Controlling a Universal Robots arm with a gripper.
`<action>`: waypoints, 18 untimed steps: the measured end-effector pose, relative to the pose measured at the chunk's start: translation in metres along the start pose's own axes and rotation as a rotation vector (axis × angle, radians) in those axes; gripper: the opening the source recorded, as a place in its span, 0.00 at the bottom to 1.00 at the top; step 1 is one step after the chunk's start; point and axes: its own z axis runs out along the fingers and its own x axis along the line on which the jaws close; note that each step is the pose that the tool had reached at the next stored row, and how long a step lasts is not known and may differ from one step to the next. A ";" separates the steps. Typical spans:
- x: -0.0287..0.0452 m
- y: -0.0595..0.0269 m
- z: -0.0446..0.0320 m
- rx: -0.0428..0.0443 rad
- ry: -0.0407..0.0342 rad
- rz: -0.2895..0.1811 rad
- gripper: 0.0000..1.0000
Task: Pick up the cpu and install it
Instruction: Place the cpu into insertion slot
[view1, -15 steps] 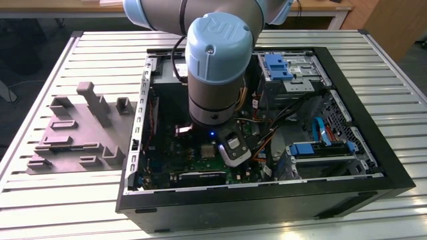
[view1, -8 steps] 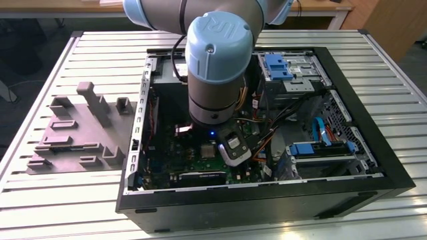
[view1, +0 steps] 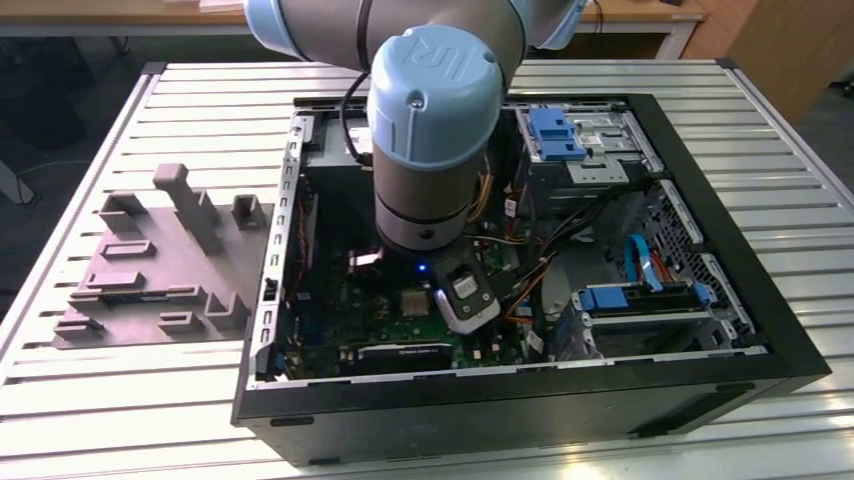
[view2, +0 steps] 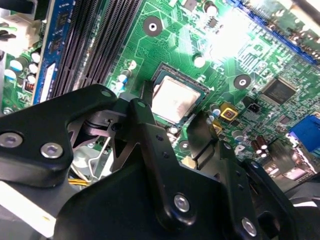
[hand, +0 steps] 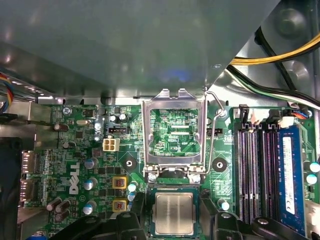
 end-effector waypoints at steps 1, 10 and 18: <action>0.0000 0.0000 0.0000 0.0000 0.0000 0.000 0.55; -0.0005 0.0002 -0.0029 -0.0001 0.0004 0.000 0.55; -0.0002 0.0018 -0.0166 0.0000 0.0026 0.000 0.46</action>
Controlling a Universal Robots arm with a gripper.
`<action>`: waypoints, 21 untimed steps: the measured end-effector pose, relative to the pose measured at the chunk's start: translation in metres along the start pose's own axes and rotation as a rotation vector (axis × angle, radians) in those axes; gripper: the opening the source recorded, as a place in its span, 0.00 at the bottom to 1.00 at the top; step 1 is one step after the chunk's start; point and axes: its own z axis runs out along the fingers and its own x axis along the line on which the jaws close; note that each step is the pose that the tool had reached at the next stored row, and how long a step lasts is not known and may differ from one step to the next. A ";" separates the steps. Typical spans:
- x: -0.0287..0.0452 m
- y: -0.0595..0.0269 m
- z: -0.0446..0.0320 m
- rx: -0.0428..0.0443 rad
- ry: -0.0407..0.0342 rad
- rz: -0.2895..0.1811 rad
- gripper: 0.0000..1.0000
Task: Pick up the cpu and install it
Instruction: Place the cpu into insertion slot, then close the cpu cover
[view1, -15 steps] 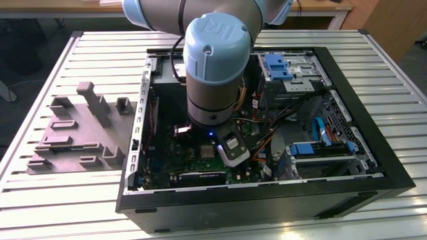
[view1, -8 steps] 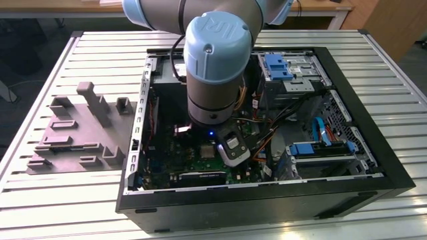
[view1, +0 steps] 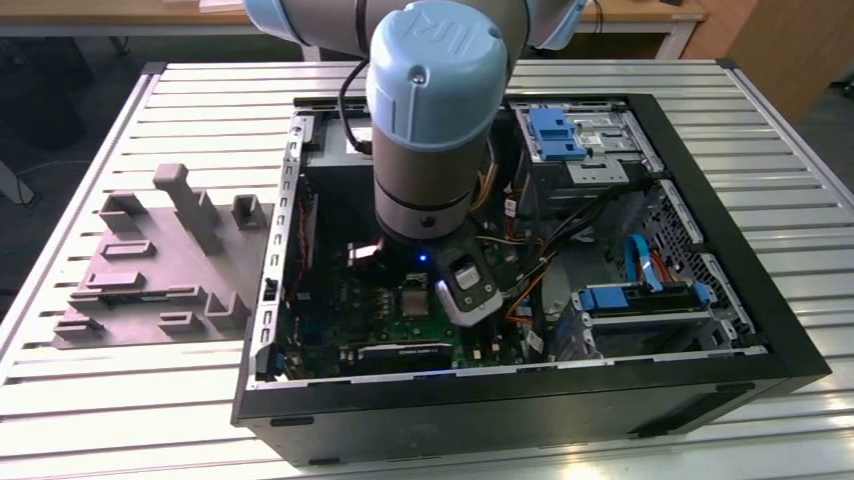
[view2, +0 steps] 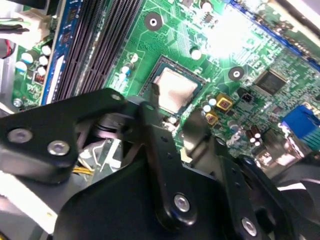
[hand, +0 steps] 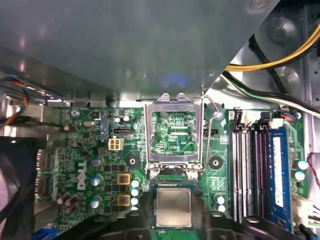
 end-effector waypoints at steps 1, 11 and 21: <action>0.0001 0.0002 -0.0019 0.0001 0.0003 0.000 0.40; 0.0002 0.0007 -0.0059 0.0000 0.0016 0.000 0.11; 0.0002 0.0007 -0.0059 0.0000 0.0031 0.000 0.11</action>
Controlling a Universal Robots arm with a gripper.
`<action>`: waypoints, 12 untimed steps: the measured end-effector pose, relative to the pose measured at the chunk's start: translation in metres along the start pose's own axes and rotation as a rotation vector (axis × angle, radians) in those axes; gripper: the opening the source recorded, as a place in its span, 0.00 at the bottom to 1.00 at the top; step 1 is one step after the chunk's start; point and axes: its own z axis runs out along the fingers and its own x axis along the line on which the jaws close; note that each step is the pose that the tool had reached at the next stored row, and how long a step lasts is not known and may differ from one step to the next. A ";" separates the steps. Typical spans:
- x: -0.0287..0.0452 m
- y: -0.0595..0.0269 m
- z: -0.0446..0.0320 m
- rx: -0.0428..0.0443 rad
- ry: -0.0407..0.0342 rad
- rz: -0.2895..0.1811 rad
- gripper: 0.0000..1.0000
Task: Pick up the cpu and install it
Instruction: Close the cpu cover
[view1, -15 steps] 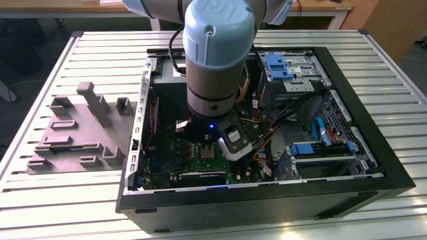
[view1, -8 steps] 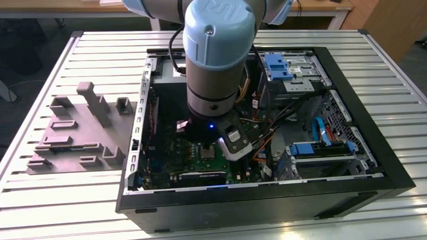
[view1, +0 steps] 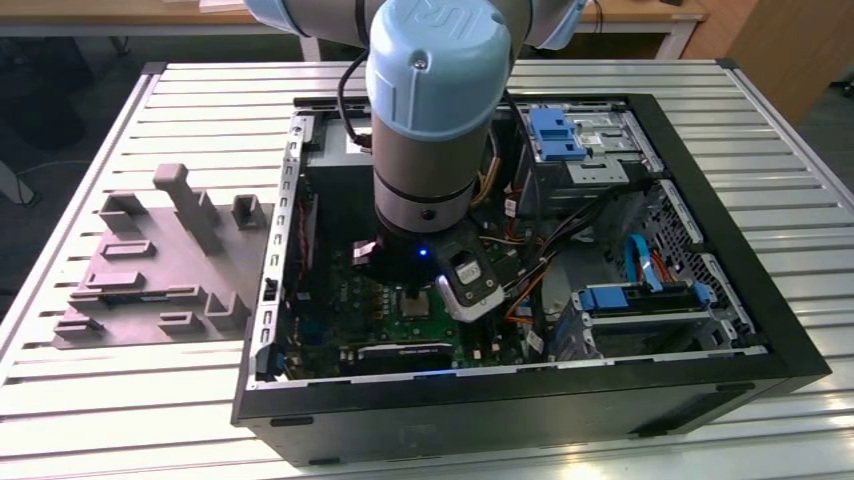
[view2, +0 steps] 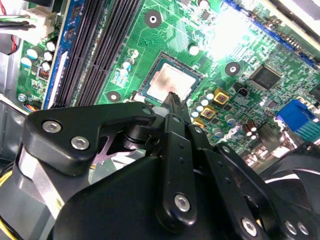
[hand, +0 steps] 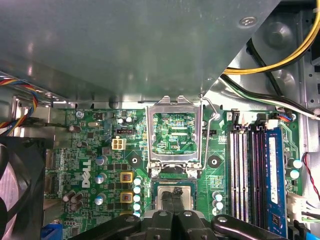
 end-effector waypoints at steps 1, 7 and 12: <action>0.0000 0.0000 0.0000 0.0000 0.0000 0.000 0.11; 0.0001 0.0002 -0.0025 0.0001 0.0002 0.000 0.11; 0.0008 0.0023 -0.0202 0.0001 0.0002 0.000 0.11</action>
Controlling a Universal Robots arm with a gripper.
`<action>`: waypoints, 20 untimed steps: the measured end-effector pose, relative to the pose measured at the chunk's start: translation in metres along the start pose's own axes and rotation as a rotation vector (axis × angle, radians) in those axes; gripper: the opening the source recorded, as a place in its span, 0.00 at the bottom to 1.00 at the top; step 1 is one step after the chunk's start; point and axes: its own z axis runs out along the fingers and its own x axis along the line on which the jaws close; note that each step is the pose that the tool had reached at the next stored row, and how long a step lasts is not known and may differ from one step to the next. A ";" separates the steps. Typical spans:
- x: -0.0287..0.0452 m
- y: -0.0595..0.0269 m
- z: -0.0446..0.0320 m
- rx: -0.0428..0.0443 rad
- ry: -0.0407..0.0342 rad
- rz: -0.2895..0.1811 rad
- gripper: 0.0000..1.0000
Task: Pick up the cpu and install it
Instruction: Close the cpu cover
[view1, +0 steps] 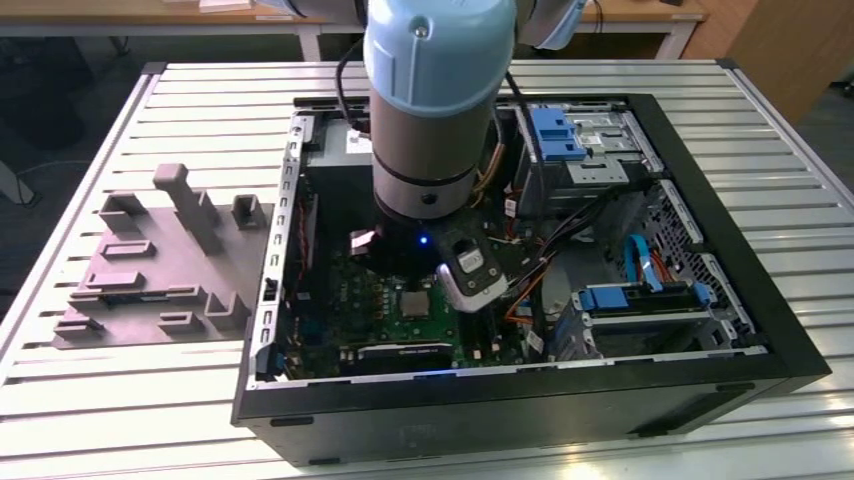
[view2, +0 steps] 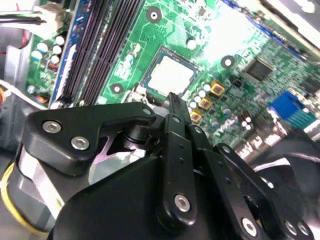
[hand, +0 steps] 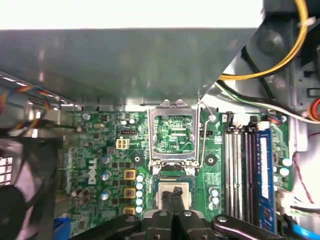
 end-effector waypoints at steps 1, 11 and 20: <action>0.0001 0.0002 -0.0022 0.0000 0.0000 0.000 0.11; 0.0003 0.0008 -0.0070 0.0000 0.0000 0.000 0.11; 0.0006 0.0016 -0.0147 0.0000 0.0000 0.000 0.11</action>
